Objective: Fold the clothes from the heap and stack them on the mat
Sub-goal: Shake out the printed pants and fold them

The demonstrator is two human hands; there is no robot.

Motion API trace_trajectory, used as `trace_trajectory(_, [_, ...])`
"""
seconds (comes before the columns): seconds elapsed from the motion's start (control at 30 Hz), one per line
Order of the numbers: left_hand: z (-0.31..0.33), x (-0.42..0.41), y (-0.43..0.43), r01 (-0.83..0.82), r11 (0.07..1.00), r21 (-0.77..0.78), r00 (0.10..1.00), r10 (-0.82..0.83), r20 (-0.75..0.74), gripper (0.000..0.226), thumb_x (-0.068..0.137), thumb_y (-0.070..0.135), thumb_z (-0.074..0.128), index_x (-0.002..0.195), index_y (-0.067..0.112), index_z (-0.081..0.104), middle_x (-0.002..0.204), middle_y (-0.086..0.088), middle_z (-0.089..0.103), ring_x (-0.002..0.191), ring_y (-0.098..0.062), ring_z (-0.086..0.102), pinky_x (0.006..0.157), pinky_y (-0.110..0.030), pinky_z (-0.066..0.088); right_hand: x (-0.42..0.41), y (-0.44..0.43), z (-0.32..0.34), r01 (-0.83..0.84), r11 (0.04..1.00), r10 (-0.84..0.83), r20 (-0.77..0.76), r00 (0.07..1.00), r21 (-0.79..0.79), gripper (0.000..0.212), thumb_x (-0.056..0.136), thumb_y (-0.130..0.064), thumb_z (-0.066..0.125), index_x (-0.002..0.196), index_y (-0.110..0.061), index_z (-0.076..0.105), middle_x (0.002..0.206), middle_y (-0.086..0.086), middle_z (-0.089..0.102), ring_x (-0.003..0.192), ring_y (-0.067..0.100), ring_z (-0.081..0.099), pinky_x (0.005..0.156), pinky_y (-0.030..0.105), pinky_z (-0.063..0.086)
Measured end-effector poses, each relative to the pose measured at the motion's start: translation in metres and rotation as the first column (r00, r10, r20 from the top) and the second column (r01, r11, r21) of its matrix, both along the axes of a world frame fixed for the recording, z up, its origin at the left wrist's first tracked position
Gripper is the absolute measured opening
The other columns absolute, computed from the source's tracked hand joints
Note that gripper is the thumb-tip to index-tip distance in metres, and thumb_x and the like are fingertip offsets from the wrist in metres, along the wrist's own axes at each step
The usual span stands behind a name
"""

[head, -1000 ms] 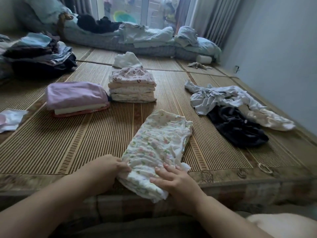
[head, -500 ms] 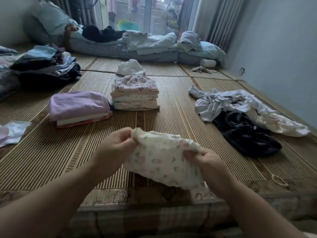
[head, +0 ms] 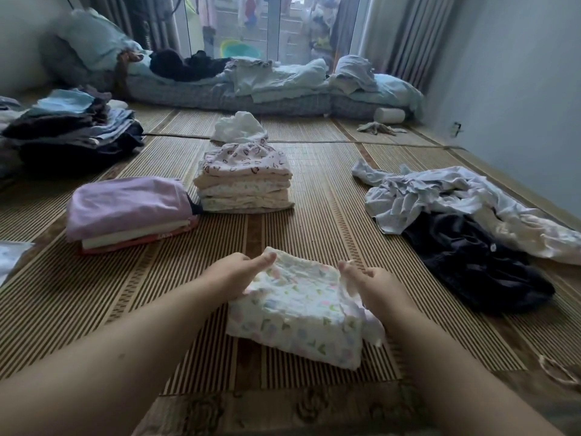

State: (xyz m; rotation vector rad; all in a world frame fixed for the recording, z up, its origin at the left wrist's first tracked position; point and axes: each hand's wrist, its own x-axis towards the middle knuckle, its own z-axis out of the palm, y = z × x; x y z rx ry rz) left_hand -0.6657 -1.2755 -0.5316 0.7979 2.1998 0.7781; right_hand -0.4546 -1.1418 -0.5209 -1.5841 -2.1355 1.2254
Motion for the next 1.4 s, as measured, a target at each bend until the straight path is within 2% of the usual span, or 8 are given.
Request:
trace_trajectory(0.13, [0.012, 0.007, -0.023, 0.071, 0.987, 0.147, 0.765, -0.148, 0.627, 0.052, 0.071, 0.037, 0.073, 0.117, 0.017, 0.062, 0.11, -0.009, 0.072, 0.1, -0.029, 0.069, 0.086, -0.043, 0.056, -0.004, -0.014, 0.008, -0.101, 0.986, 0.084, 0.127, 0.988, 0.13, 0.106, 0.067, -0.073, 0.063, 0.15, -0.022, 0.019, 0.146, 0.011, 0.036, 0.128, 0.029, 0.041, 0.097, 0.044, 0.041])
trace_trajectory(0.33, [0.004, 0.027, -0.026, 0.119, 0.993, 0.001, 0.991, -0.119, -0.054, 0.073, 0.075, 0.026, 0.072, 0.139, 0.022, 0.038, 0.11, 0.006, 0.062, 0.093, -0.011, 0.064, 0.08, -0.029, 0.055, 0.002, -0.017, 0.011, -0.338, 0.926, 0.273, 0.321, 0.907, 0.167, 0.074, 0.078, -0.024, 0.067, 0.143, -0.038, 0.034, 0.141, 0.002, 0.032, 0.12, 0.022, 0.046, 0.101, 0.048, 0.043])
trace_trajectory(0.57, [-0.009, 0.043, -0.017, 0.464, 0.879, 0.11, 0.613, -0.228, -0.757, 0.056, 0.092, 0.041, 0.038, 0.146, 0.035, 0.028, 0.155, 0.009, 0.026, 0.142, -0.015, 0.022, 0.116, -0.042, 0.023, 0.006, -0.052, 0.011, -0.426, 0.659, 0.421, 0.166, 0.892, 0.62, 0.056, 0.091, -0.032, 0.048, 0.144, -0.018, 0.038, 0.15, -0.001, 0.039, 0.14, 0.011, 0.031, 0.116, 0.038, 0.029])
trace_trajectory(0.67, [-0.017, 0.04, -0.002, 0.613, 0.765, -0.198, 0.459, -0.548, -0.699, 0.054, 0.097, 0.047, 0.029, 0.149, 0.037, 0.019, 0.16, 0.01, 0.002, 0.147, -0.013, -0.006, 0.118, -0.043, 0.003, -0.006, -0.074, -0.007, -0.675, 0.562, 0.51, 0.441, 0.738, 0.479, 0.084, 0.081, -0.066, 0.043, 0.15, -0.023, 0.021, 0.155, -0.006, 0.027, 0.143, 0.013, 0.023, 0.117, 0.049, 0.019])
trace_trajectory(1.0, [-0.038, 0.008, 0.008, 0.49, 0.778, -0.392, 0.667, -0.625, -0.406, 0.087, 0.065, 0.089, 0.01, 0.143, 0.054, -0.008, 0.156, 0.003, -0.025, 0.141, -0.02, -0.028, 0.114, -0.051, -0.005, 0.045, 0.002, -0.009, -0.665, 0.736, 0.414, 0.694, 0.589, 0.125, 0.064, 0.086, -0.045, 0.038, 0.146, -0.048, 0.014, 0.16, -0.01, 0.007, 0.147, 0.015, 0.009, 0.112, 0.061, 0.004])
trace_trajectory(1.13, [-0.022, 0.008, -0.002, 0.547, 0.801, -0.243, 0.705, -0.597, -0.382, 0.1, 0.052, 0.1, 0.016, 0.142, 0.059, -0.002, 0.157, 0.004, -0.022, 0.142, -0.018, -0.026, 0.113, -0.053, -0.009, 0.042, -0.013, 0.008, -0.468, 0.741, 0.343, 0.328, 0.88, 0.482, 0.078, 0.07, -0.059, 0.029, 0.142, -0.032, 0.041, 0.152, -0.006, 0.035, 0.138, 0.013, 0.034, 0.114, 0.055, 0.021])
trace_trajectory(1.27, [-0.012, 0.015, -0.021, 0.653, 0.694, -0.304, 0.495, -0.694, -0.523, 0.109, 0.048, 0.099, 0.035, 0.14, 0.06, -0.009, 0.151, 0.018, -0.023, 0.139, -0.009, -0.023, 0.11, -0.047, -0.013, 0.027, -0.051, 0.002, -0.508, 0.254, 0.503, 0.337, 0.796, 0.823, 0.046, 0.067, -0.055, 0.064, 0.096, -0.02, 0.068, 0.095, 0.0, 0.068, 0.084, 0.017, 0.064, 0.071, 0.036, 0.056])
trace_trajectory(1.4, [-0.017, 0.018, -0.028, 0.683, 0.638, -0.355, 0.343, -0.71, -0.615, 0.085, 0.078, 0.059, 0.056, 0.148, 0.046, 0.008, 0.16, 0.013, 0.005, 0.147, -0.009, -0.003, 0.117, -0.046, 0.004, 0.033, -0.061, -0.013, -0.485, 0.393, 0.306, 0.386, 0.87, 0.781, 0.041, 0.054, -0.045, 0.084, 0.08, -0.019, 0.064, 0.065, -0.003, 0.059, 0.051, 0.015, 0.056, 0.04, 0.028, 0.048])
